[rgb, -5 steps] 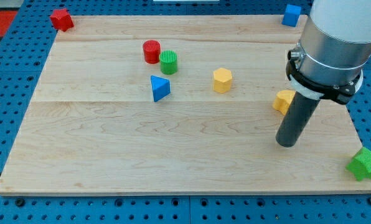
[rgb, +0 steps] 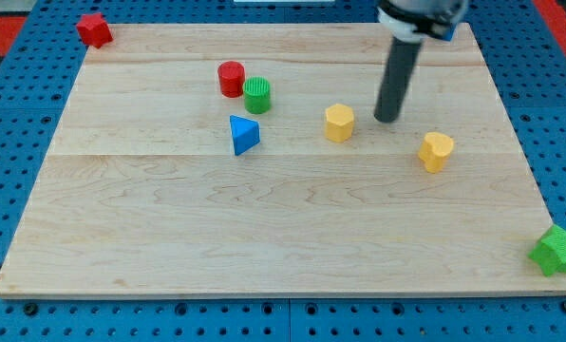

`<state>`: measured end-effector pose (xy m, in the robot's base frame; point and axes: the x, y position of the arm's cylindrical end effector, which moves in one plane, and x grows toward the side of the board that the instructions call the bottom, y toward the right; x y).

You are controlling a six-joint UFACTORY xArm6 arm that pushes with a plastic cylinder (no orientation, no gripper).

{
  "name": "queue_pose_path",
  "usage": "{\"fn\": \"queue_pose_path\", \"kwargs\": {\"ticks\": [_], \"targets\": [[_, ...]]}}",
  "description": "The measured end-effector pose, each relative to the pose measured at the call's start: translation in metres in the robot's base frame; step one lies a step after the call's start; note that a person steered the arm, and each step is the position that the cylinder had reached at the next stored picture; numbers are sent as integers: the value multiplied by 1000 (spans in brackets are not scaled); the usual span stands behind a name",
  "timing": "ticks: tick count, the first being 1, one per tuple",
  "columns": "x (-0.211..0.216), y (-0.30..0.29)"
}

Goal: Move the red circle along with green circle closer to the blue triangle

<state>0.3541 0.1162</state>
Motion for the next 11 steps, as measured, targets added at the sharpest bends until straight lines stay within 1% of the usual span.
{"fn": "queue_pose_path", "kwargs": {"ticks": [1,2,3,4,5,6,7,8,9,10,11], "targets": [[-64,-22],[-78,-68],[-78,-146],[-82,-191],[-62,-192],[-59,-184],[-55,-228],[-41,-240],[-58,-224],[-49,-190],[-5,-151]]}}
